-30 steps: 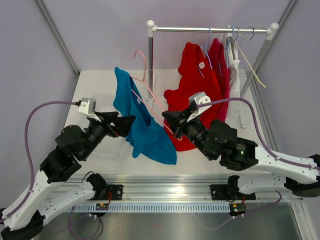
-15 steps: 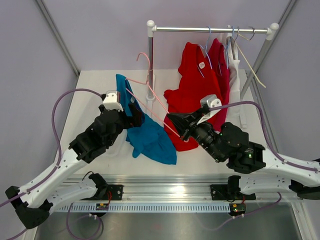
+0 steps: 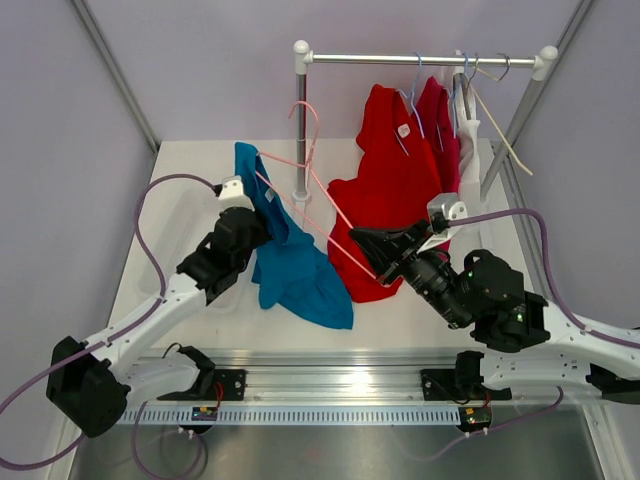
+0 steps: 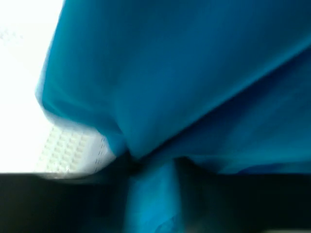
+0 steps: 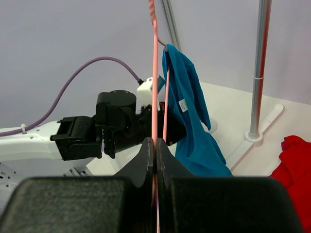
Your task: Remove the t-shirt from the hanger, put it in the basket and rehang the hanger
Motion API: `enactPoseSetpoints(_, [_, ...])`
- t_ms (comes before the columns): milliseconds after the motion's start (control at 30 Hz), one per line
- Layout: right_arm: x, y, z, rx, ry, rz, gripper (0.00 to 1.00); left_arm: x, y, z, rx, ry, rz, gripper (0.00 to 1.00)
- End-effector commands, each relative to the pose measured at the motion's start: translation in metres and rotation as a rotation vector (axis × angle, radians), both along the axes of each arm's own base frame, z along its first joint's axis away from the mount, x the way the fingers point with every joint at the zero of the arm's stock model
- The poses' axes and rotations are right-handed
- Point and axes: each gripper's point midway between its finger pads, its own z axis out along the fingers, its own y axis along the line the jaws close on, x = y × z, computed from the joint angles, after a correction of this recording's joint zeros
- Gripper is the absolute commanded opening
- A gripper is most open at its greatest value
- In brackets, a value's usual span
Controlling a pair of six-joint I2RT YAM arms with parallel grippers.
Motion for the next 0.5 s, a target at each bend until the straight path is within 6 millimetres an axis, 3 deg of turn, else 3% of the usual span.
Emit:
enactPoseSetpoints(0, [-0.003, -0.021, 0.029, 0.123, -0.025, -0.005, 0.0, 0.015, -0.012, 0.09, -0.172, -0.275, -0.032, 0.0])
enactPoseSetpoints(67, [-0.004, -0.031, 0.028, 0.129, -0.024, -0.01, 0.0, 0.01, -0.007, 0.103, -0.174, -0.296, -0.026, 0.0])
enactPoseSetpoints(100, [-0.006, -0.034, 0.026, 0.132, -0.015, -0.002, 0.0, 0.006, -0.002, 0.123, -0.194, -0.334, -0.016, 0.0])
enactPoseSetpoints(133, [-0.01, -0.043, 0.028, 0.151, -0.011, 0.01, 0.0, 0.003, 0.001, 0.13, -0.195, -0.336, -0.018, 0.0])
enactPoseSetpoints(167, [-0.014, -0.044, 0.018, 0.123, 0.009, 0.031, 0.0, 0.001, 0.002, 0.14, -0.202, -0.351, -0.027, 0.0])
enactPoseSetpoints(200, [-0.017, -0.048, 0.013, 0.118, 0.018, 0.042, 0.0, -0.004, 0.005, 0.171, -0.239, -0.407, -0.031, 0.0])
enactPoseSetpoints(267, [-0.024, -0.065, 0.008, 0.118, 0.038, 0.065, 0.0, -0.01, 0.007, 0.192, -0.249, -0.422, -0.046, 0.0])
enactPoseSetpoints(300, [-0.028, -0.08, 0.01, 0.146, 0.034, 0.066, 0.0, -0.015, 0.009, 0.222, -0.269, -0.466, -0.055, 0.0])
enactPoseSetpoints(367, [-0.029, -0.097, 0.007, 0.161, 0.045, 0.054, 0.0, -0.02, 0.013, 0.252, -0.28, -0.506, -0.062, 0.0])
enactPoseSetpoints(400, [-0.032, -0.113, 0.011, 0.191, 0.041, 0.051, 0.0, -0.026, 0.019, 0.281, -0.278, -0.547, -0.064, 0.0])
enactPoseSetpoints(467, [-0.031, -0.123, 0.005, 0.17, 0.051, 0.029, 0.0, -0.032, 0.028, 0.308, -0.261, -0.588, -0.052, 0.0])
